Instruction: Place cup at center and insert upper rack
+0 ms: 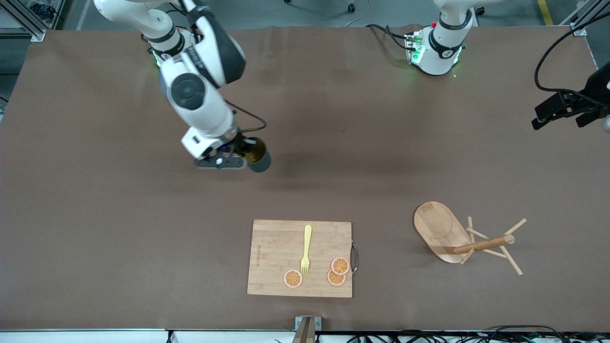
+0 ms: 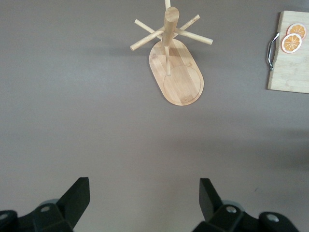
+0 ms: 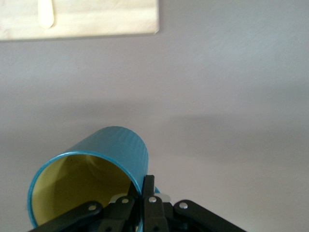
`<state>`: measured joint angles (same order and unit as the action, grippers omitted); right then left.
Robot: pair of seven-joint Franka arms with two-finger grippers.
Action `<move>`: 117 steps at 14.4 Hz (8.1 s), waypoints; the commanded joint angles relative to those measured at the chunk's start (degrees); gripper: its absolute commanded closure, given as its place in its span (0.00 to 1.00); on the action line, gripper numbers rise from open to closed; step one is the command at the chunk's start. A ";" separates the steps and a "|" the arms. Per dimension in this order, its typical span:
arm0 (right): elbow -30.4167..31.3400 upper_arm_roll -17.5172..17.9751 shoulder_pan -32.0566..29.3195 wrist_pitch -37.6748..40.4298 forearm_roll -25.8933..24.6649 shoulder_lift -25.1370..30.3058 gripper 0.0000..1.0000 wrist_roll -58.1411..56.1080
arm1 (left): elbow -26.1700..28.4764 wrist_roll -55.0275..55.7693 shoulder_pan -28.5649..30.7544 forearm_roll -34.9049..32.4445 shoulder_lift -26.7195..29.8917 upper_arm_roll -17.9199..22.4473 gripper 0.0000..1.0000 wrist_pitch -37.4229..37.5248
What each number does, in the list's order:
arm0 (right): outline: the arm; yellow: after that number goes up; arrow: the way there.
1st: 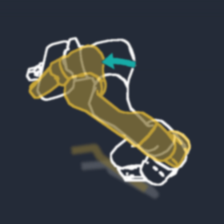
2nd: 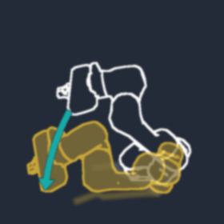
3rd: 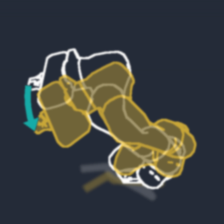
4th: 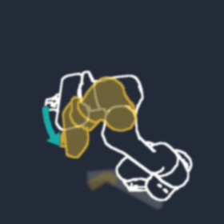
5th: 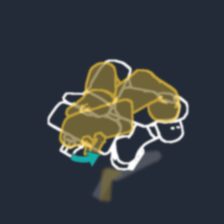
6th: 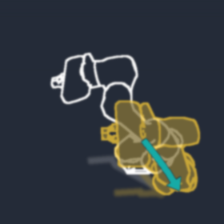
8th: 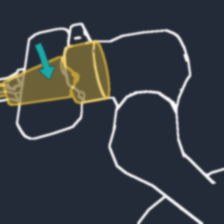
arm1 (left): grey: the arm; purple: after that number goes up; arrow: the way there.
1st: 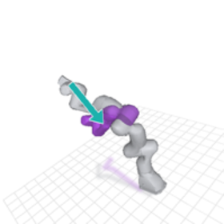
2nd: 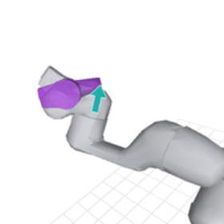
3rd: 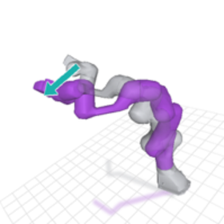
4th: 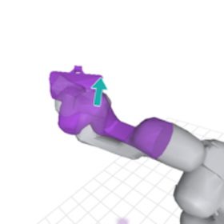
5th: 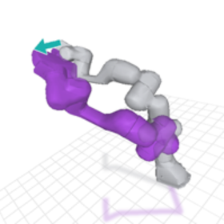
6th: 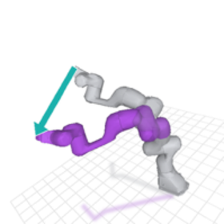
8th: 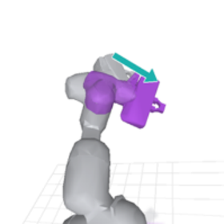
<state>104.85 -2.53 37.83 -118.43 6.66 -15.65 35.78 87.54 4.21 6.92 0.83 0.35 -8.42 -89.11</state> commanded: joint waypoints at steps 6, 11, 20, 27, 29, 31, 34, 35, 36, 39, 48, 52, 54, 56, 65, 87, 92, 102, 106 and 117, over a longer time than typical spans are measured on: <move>-8.15 -0.98 12.78 -9.10 0.37 -16.41 1.00 4.38 | -0.70 0.54 -0.15 -0.92 -0.09 -0.28 0.00 -1.14; -13.27 -0.98 14.38 -9.28 -0.25 -22.23 0.98 7.47 | -0.88 1.33 -0.59 -0.57 -0.96 -0.54 0.00 -2.99; -14.93 -1.25 13.33 -7.44 -0.16 -21.44 0.00 6.94 | -0.88 14.84 -7.08 -2.24 -2.29 -3.18 0.00 -4.31; -18.10 -1.42 6.66 8.27 0.37 -13.20 0.00 1.14 | -0.61 32.14 -19.82 -5.93 -6.32 -3.36 0.00 -4.49; -18.02 -1.51 1.49 13.02 -0.33 -10.38 0.00 -1.74 | -0.70 40.93 -25.00 -6.02 -7.99 -3.27 0.00 -4.58; -18.10 -1.51 -5.36 18.03 -0.34 -7.75 0.00 -14.00 | -0.61 49.62 -29.57 -6.10 -9.57 -3.27 0.00 -5.89; -18.54 -2.39 -16.61 23.49 -3.48 -4.05 0.00 -26.17 | -0.79 64.13 -37.48 -11.79 -13.43 -3.36 0.00 -8.44; -19.59 -2.48 -20.04 25.16 -4.11 -3.43 0.00 -28.72 | -0.87 68.44 -40.99 -14.86 -15.80 -3.36 0.00 -8.44; -20.81 -2.48 -23.47 27.44 -4.11 -3.43 0.00 -30.40 | -1.05 72.31 -44.07 -16.89 -18.08 -3.27 0.00 -8.44; -24.43 -2.56 -32.27 32.20 -4.37 -3.43 0.00 -33.39 | -1.84 85.84 -51.19 -22.52 -24.85 -3.27 0.00 -9.32; -28.20 -2.92 -38.79 36.69 -10.09 -0.52 0.00 -45.00 | -7.55 112.50 -66.76 -37.65 -43.15 -2.48 0.00 -9.76; -31.37 -2.65 -39.06 36.87 -10.09 -1.05 0.00 -44.39 | -9.83 119.09 -69.06 -44.07 -47.80 -2.39 0.01 -9.85; -31.72 -2.57 -39.41 37.30 -9.39 -1.14 0.00 -41.16 | -10.01 120.33 -69.67 -46.08 -49.30 -1.43 0.05 -10.20; -31.46 -2.57 -39.32 38.52 -8.86 -0.44 0.00 -39.56 | -10.37 122.51 -70.02 -47.76 -50.62 -1.34 0.09 -11.08; -31.03 -2.48 -39.41 43.01 -5.79 1.92 0.00 -38.41 | -10.81 127.01 -69.59 -47.76 -51.42 0.68 0.14 -11.52; -13.18 -2.13 -38.71 37.75 -5.87 22.06 0.00 -37.36 | -10.46 121.58 -64.59 -36.19 -38.70 1.65 1.00 -12.66; -17.93 -2.30 -38.88 38.27 -5.79 20.13 0.00 -37.45 | -10.54 111.84 -54.76 -21.43 -26.83 1.57 1.00 -12.75; -18.10 -2.13 -37.21 39.06 -5.87 19.95 0.00 -37.36 | -10.37 78.96 -24.79 14.95 -16.08 1.39 1.00 -12.66; -18.10 -2.21 -37.48 39.85 -5.96 19.95 0.00 -37.62 | -10.01 72.63 -14.95 29.97 -21.34 1.57 1.00 -12.92; -17.75 -2.30 -37.39 39.24 -5.70 20.31 0.00 -37.89 | -10.28 52.32 -0.77 50.15 -30.76 1.65 1.00 -13.19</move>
<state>87.49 -4.56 0.18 -79.23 0.29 4.54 -2.52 78.13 58.19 5.27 49.48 -29.34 -6.22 -102.12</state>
